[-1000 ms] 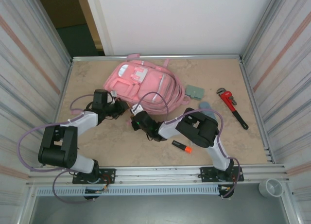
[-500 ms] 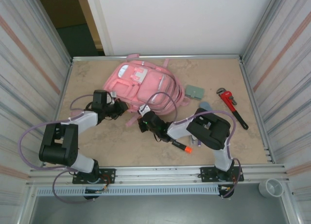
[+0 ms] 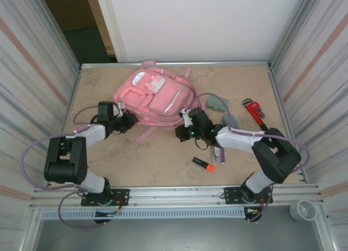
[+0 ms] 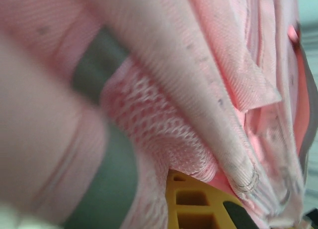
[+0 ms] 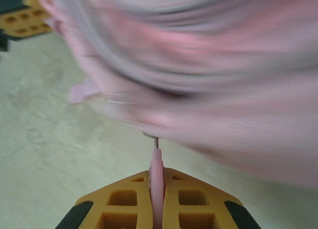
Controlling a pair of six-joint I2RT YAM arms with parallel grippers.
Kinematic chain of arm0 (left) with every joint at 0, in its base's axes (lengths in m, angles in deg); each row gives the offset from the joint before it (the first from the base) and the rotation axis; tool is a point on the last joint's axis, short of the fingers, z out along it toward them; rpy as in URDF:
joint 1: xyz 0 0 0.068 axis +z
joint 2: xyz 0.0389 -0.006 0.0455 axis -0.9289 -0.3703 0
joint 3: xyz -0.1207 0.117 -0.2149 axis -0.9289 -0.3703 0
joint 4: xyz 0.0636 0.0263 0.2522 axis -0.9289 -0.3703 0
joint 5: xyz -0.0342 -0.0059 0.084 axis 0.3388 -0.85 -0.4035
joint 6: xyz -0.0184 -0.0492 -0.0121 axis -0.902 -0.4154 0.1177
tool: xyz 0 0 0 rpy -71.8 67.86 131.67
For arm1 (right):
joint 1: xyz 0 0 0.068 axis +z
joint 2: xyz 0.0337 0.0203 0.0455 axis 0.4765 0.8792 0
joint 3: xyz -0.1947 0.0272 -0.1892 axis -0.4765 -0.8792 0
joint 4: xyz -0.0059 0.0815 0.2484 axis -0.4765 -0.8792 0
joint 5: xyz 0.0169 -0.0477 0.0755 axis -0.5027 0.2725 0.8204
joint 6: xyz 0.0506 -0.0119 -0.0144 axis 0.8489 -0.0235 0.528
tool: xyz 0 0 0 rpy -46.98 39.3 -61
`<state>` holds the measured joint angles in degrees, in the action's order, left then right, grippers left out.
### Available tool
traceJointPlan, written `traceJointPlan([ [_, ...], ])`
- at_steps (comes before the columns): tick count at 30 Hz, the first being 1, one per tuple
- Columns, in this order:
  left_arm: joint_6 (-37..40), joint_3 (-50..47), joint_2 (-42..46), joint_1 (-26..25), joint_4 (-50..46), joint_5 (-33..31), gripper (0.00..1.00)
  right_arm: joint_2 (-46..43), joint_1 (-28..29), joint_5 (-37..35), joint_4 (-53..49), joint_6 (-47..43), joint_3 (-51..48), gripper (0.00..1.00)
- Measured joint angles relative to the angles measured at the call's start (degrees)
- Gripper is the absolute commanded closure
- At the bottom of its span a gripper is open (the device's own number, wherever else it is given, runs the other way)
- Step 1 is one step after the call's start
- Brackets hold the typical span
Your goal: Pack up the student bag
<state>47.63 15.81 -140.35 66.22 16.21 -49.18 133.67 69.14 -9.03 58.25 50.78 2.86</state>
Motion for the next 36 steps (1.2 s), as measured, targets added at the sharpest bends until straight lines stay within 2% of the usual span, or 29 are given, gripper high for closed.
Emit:
traceJointPlan([
  [4, 1.33, -0.02, -1.51, 4.66, -0.24, -3.08, 1.00, -1.95, -3.08, 1.51, -7.02, -0.13, -0.44, 1.00],
  [8, 2.47, 0.00, -1.70, 4.61, -1.11, -3.87, 1.00, -2.93, -1.38, 0.48, -10.03, -0.15, -0.28, 1.00],
  [12, 4.09, 0.02, -1.70, 4.52, -1.95, -4.39, 1.00, -3.23, -1.84, -3.72, -15.30, 1.53, 2.69, 1.00],
  [13, 4.55, 0.02, -1.70, 4.50, -2.10, -4.55, 0.89, -3.23, -2.29, -4.15, -16.15, 2.21, 3.52, 1.00],
  [15, 5.79, 0.31, -1.81, 4.50, -2.27, -4.96, 0.59, -3.23, -2.51, -4.24, -16.39, 2.80, 4.52, 1.00],
  [16, 6.19, 0.31, -1.81, 4.57, -1.73, -5.77, 0.51, -3.23, -2.14, -4.13, -16.35, 2.82, 4.74, 1.00],
  [18, 7.13, -0.13, -1.07, 4.50, 0.09, -8.02, 0.38, -3.23, -0.42, -2.80, -16.44, 2.71, 5.38, 1.00],
  [20, 8.72, -1.51, 1.70, 3.23, 1.53, -11.43, 0.34, -3.23, 1.68, -1.22, -16.35, 2.56, 6.38, 1.00],
  [23, 13.16, -3.72, 8.57, -1.57, 3.30, -16.09, 0.33, -3.23, 3.08, 2.45, -15.91, 2.64, 7.69, 1.00],
  [26, 18.88, -6.08, 14.91, -7.89, 8.92, -16.50, 0.34, -2.95, 1.62, 7.04, -15.87, 3.10, 8.83, 1.00],
  [31, 31.36, -8.59, 18.10, -17.70, 15.41, -12.66, 0.36, -2.03, -1.57, 13.14, -15.96, 4.37, 9.57, 1.00],
  [36, 42.91, -9.38, 15.76, -21.35, 18.10, -4.15, 0.41, -1.60, -2.91, 16.79, -16.55, 5.05, 10.12, 1.00],
])
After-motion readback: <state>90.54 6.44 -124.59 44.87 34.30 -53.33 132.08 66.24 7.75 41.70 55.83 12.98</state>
